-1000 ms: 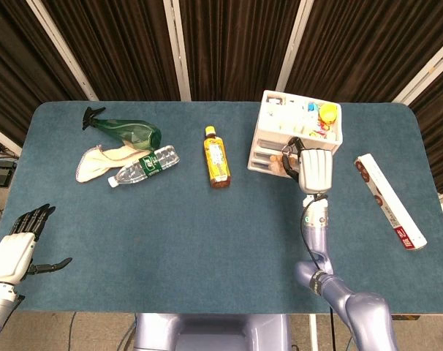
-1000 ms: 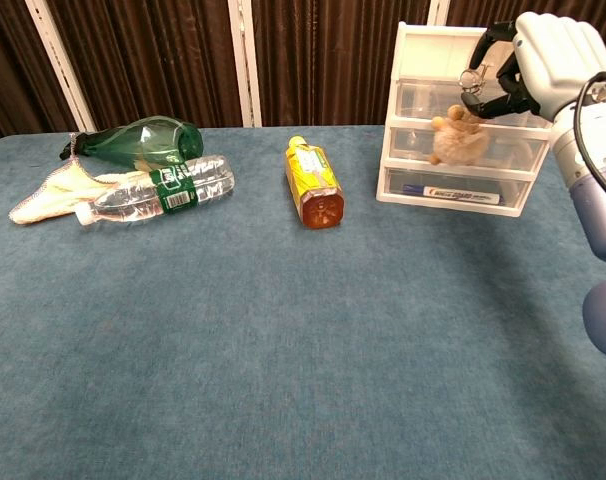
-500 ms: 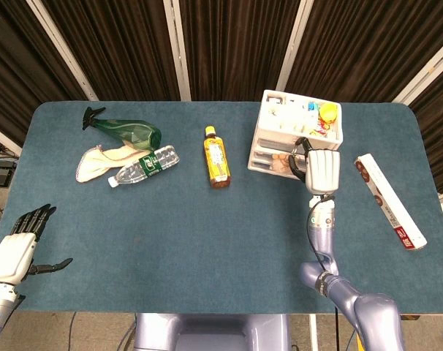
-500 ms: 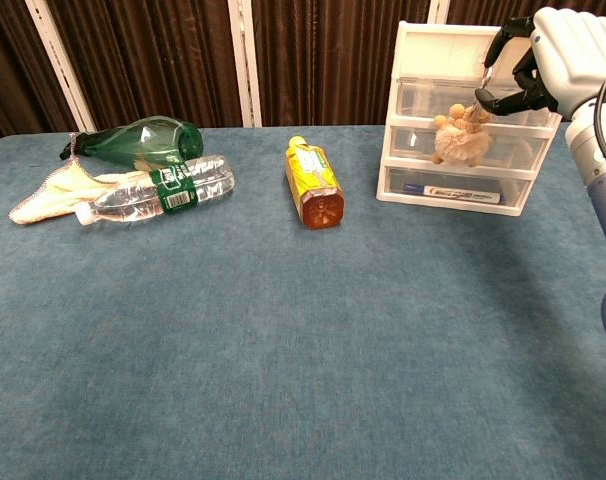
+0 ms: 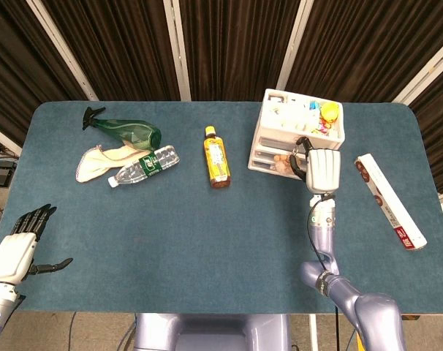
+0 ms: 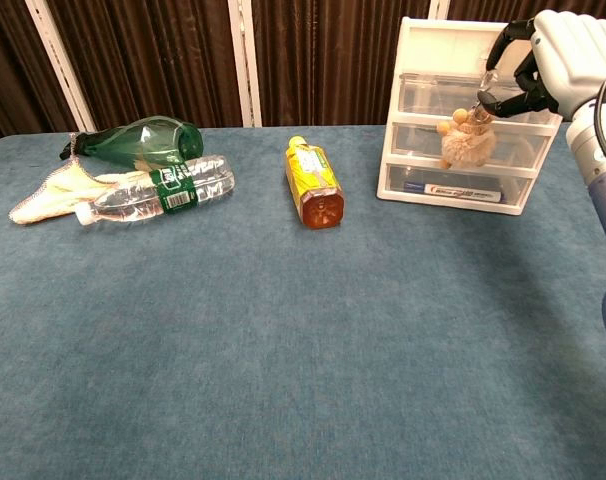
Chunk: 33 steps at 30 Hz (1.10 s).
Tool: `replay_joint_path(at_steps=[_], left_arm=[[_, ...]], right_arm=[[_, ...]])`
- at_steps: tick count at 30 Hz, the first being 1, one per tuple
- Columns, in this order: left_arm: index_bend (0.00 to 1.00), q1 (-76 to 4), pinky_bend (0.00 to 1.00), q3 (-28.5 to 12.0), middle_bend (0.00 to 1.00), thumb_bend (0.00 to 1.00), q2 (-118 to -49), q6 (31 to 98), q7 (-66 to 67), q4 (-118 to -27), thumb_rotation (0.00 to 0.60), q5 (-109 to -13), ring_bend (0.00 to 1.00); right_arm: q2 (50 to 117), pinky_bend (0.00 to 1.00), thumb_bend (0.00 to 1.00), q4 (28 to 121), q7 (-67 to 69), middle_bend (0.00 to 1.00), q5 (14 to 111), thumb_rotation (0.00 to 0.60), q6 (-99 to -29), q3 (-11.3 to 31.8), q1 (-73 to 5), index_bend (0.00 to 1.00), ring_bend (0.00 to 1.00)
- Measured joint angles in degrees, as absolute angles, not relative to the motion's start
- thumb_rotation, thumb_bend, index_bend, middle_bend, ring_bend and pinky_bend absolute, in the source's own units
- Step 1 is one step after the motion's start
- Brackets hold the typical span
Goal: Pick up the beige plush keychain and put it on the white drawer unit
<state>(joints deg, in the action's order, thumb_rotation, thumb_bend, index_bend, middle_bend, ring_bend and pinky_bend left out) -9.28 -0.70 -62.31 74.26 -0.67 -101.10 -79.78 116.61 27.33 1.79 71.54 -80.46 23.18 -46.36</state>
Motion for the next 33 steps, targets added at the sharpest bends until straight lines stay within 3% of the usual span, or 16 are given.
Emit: replay_joint_path(at_steps=[10, 12, 17, 20, 25, 33], left_arm=[[0.00, -9.27, 0.00, -0.64, 0.00, 0.00, -62.29, 74.35, -0.79, -101.18, 0.484, -80.01, 0.00], [0.00, -9.23, 0.00, -0.62, 0.00, 0.00, -62.26, 74.40, -0.84, -101.21, 0.483, -80.04, 0.00], [0.00, -9.27, 0.00, -0.57, 0.00, 0.00, -62.26, 74.35, -0.77, -101.24, 0.482, -80.14, 0.00], [0.00, -9.27, 0.00, -0.58, 0.00, 0.00, -62.27, 74.42, -0.78, -101.20, 0.480, -80.23, 0.00], [0.00, -9.25, 0.00, -0.58, 0.00, 0.00, -62.30, 74.51, -0.86, -101.17, 0.483, -80.34, 0.00], [0.00, -9.13, 0.00, -0.51, 0.00, 0.00, -62.29, 74.94, -0.95, -101.03, 0.482, -80.85, 0.00]], right_arm=[[116.32, 0.91, 0.29, 27.79, 1.61, 1.00, 71.08, 0.600, -80.21, 23.64, -46.25, 0.53, 1.00], [116.28, 0.91, 0.28, 27.87, 1.49, 1.00, 70.94, 0.600, -80.02, 23.70, -46.16, 0.48, 1.00], [116.25, 0.90, 0.18, 28.31, 1.54, 1.00, 71.06, 0.600, -79.91, 23.24, -45.47, 0.22, 0.99], [116.33, 0.90, 0.15, 28.94, 1.76, 1.00, 71.60, 0.600, -80.77, 22.71, -44.99, 0.15, 0.99], [116.39, 0.90, 0.14, 30.19, 2.10, 1.00, 72.39, 0.600, -82.58, 22.13, -44.13, 0.10, 0.98], [115.68, 0.89, 0.14, 33.70, 2.48, 1.00, 73.82, 0.600, -86.25, 21.27, -42.36, 0.09, 0.98]])
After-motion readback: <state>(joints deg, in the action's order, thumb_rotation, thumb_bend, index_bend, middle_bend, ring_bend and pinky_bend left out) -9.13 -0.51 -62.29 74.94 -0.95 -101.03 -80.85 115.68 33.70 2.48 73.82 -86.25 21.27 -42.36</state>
